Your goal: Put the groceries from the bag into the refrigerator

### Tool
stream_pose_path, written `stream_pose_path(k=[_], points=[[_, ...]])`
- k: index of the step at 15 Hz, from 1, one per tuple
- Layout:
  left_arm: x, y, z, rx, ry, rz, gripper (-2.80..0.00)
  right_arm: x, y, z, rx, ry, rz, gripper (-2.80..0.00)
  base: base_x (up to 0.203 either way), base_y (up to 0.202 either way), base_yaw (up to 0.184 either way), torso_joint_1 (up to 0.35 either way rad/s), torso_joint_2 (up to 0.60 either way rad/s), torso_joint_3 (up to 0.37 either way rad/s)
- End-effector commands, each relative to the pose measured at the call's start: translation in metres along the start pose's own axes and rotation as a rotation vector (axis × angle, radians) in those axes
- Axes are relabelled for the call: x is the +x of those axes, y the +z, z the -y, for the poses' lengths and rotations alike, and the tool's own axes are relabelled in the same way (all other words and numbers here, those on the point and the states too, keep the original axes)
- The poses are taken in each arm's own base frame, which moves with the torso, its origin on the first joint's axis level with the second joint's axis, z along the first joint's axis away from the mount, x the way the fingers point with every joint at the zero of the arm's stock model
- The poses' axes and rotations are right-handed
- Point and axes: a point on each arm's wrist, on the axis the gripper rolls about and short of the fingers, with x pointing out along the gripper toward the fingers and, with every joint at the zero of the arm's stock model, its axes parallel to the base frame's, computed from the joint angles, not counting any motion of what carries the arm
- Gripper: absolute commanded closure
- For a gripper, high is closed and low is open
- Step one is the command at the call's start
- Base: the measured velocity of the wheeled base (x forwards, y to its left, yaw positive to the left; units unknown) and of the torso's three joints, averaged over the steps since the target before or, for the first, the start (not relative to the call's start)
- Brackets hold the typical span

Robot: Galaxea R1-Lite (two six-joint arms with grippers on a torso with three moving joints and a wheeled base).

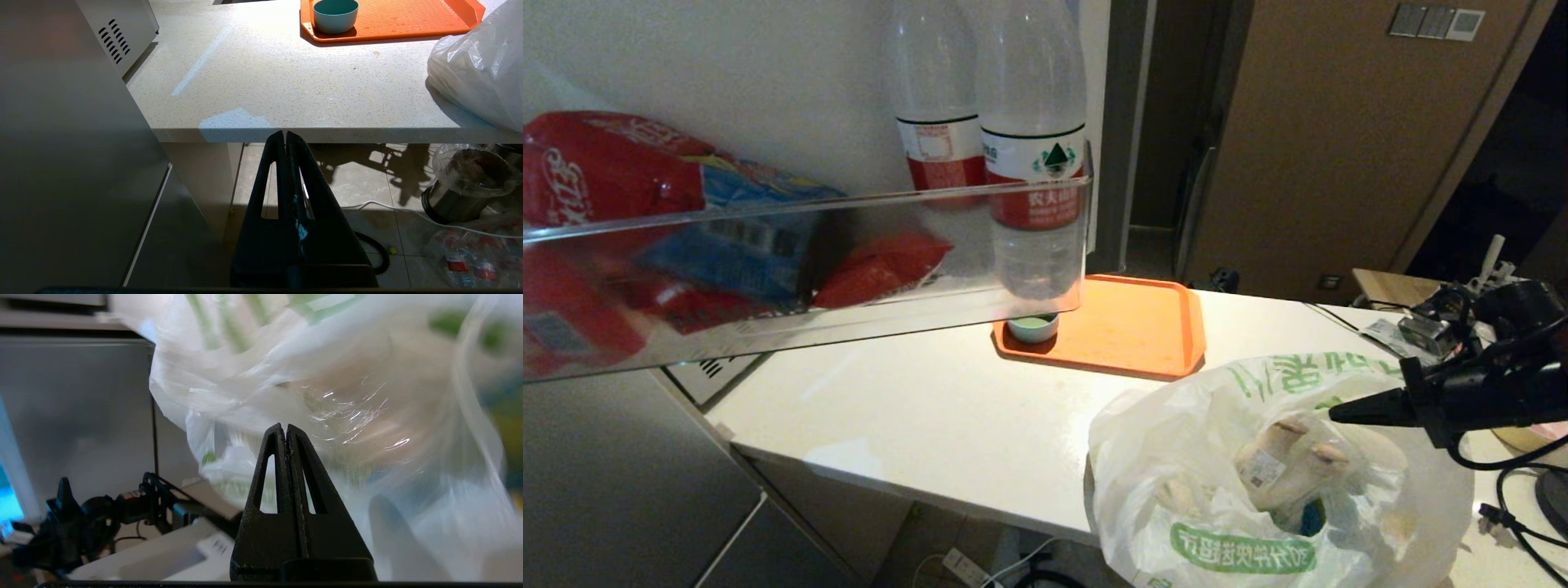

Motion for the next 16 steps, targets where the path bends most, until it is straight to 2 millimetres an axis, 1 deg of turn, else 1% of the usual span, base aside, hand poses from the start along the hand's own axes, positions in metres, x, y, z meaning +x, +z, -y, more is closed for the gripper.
stream_pose_path(k=[1,3,4,6,7,11,13,16], points=[[0.0,0.0,0.0,0.001,0.001,-0.001,0.0,-0.02,-0.005,-0.02,0.014,-0.024,-0.003,0.0,0.0,0.0,0.0,0.0,0.0,0.0],[0.0,0.0,0.0,0.001,0.001,-0.001,0.0,-0.028,-0.016,-0.028,0.033,-0.03,-0.016,0.0,0.0,0.0,0.0,0.0,0.0,0.0],[0.0,0.0,0.0,0.001,0.001,-0.001,0.0,-0.028,-0.022,-0.028,0.044,-0.032,-0.024,0.0,0.0,0.0,0.0,0.0,0.0,0.0],[0.0,0.0,0.0,0.001,0.001,0.0,0.0,-0.029,-0.025,-0.026,0.055,-0.062,-0.027,0.0,0.0,0.0,0.0,0.0,0.0,0.0],[0.0,0.0,0.0,0.001,0.001,-0.001,0.0,-0.027,-0.024,-0.022,0.061,-0.088,-0.029,0.0,0.0,0.0,0.0,0.0,0.0,0.0],[0.0,0.0,0.0,0.001,0.001,-0.001,0.0,-0.01,-0.014,0.013,0.148,-0.115,-0.067,0.0,0.0,0.0,0.0,0.0,0.0,0.0],[0.0,0.0,0.0,0.001,0.001,-0.001,0.0,-0.001,-0.013,0.027,0.188,-0.117,-0.095,0.0,0.0,0.0,0.0,0.0,0.0,0.0],[0.0,0.0,0.0,0.001,0.001,-0.001,0.0,0.0,-0.012,0.027,0.192,-0.114,-0.094,0.0,0.0,0.0,0.0,0.0,0.0,0.0]])
